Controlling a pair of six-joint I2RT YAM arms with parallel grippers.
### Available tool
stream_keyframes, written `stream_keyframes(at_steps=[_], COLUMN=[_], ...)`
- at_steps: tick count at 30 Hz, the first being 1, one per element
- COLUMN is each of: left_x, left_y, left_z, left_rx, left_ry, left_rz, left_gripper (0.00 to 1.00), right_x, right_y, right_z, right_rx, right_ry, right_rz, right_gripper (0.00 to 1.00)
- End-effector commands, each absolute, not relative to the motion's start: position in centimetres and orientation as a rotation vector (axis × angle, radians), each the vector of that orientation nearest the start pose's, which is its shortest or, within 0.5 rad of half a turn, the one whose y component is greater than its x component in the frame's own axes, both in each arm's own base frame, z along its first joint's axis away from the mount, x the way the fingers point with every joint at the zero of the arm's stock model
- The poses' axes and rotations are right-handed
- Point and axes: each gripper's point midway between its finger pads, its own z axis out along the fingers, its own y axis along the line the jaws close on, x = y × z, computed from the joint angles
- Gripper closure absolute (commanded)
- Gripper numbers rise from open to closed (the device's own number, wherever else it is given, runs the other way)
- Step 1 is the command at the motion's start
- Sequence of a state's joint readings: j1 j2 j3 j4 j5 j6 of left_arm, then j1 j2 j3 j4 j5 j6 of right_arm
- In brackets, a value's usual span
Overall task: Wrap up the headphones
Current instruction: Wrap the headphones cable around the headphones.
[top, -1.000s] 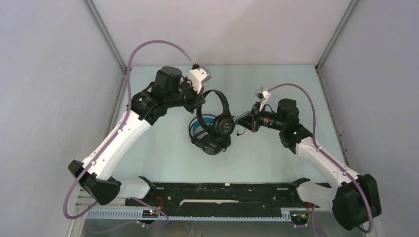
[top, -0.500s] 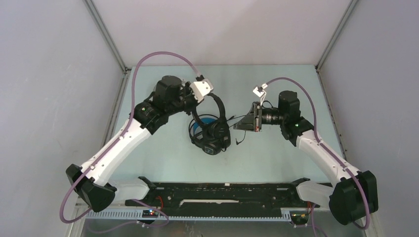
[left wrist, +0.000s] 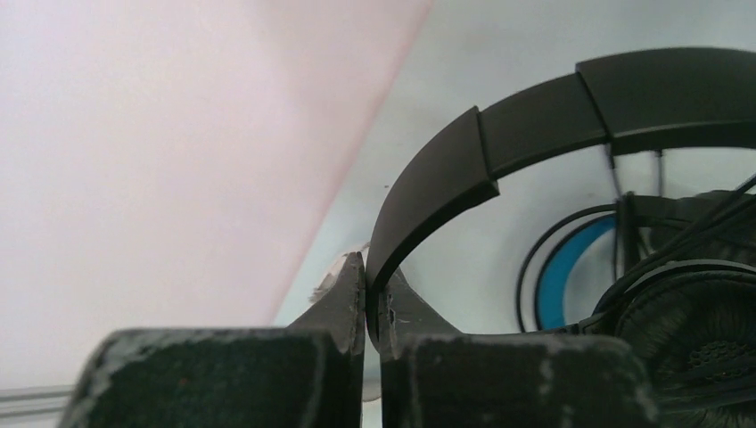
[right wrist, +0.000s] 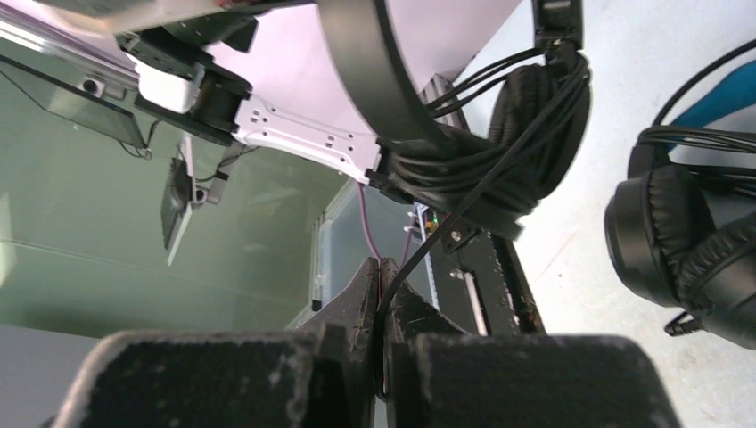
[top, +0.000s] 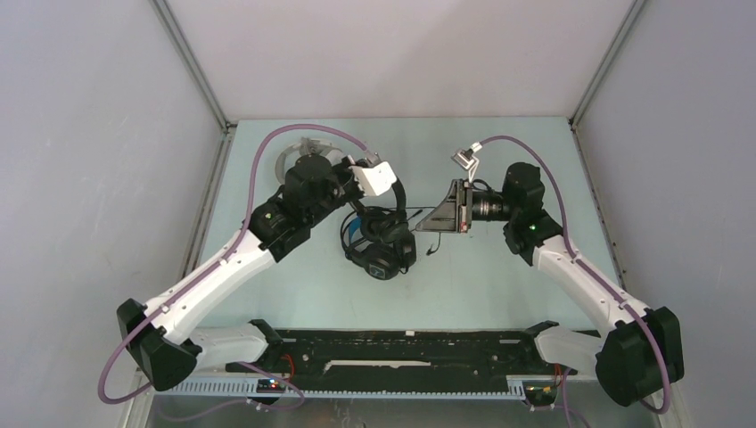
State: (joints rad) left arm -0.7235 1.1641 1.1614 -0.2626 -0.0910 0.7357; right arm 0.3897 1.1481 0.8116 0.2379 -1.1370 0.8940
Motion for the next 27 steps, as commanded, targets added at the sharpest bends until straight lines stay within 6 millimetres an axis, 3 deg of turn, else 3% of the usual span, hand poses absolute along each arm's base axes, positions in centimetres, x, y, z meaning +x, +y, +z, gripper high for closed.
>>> stream_keyframes(at_steps=[1, 6, 16, 21, 27], left_x=[33.7, 34.6, 35.4, 35.6, 34.8], left_y=[-19.9, -19.1, -18.4, -17.9, -18.4], left_z=[33.2, 34.4, 35.4, 35.6, 36.5], left_rx=[1.15, 1.006, 0.636, 0.456, 0.269], left_ry=[1.373, 1.436, 1.701, 1.804, 1.811], left_rz=[0.352, 0.363, 0.306, 0.283, 0.162], left_gripper=[1.0, 1.0, 1.0, 1.0, 1.0], right_x=[18.6, 19.0, 21.9, 23.5, 24.5], right_y=[26.9, 27.8, 29.8, 31.3, 32.4], right_z=[34.0, 35.8, 36.2, 35.5, 33.2], right_rx=[-0.586, -0.51, -0.374, -0.354, -0.331], right_ry=[1.777, 1.727, 1.742, 1.787, 1.875], right_rz=[1.882, 1.93, 1.843, 1.706, 1.563], right_gripper=[0.95, 0.95, 0.96, 0.93, 0.91])
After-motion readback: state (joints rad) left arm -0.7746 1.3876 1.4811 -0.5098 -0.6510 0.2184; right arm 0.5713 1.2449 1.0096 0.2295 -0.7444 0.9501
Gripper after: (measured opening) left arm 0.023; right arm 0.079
